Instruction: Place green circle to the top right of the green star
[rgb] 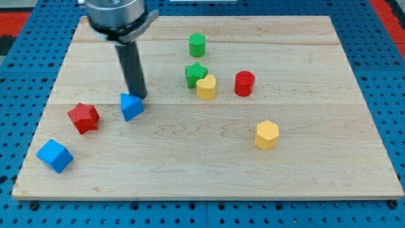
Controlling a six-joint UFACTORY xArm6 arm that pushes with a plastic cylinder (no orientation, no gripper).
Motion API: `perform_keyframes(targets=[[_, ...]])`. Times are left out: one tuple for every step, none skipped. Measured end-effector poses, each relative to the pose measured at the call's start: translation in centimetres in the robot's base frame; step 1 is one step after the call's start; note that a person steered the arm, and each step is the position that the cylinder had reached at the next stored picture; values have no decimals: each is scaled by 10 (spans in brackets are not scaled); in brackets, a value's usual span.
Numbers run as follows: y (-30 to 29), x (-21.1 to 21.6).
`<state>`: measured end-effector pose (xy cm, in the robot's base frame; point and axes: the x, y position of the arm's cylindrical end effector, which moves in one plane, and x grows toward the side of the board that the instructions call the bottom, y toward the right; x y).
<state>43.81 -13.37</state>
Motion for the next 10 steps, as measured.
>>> perform_keyframes(targets=[[-28,24],[-24,18],[20,-2],[8,-30],[-27,-45],[-37,-81],[-33,-121],[21,-158],[83,-189],[123,-175]])
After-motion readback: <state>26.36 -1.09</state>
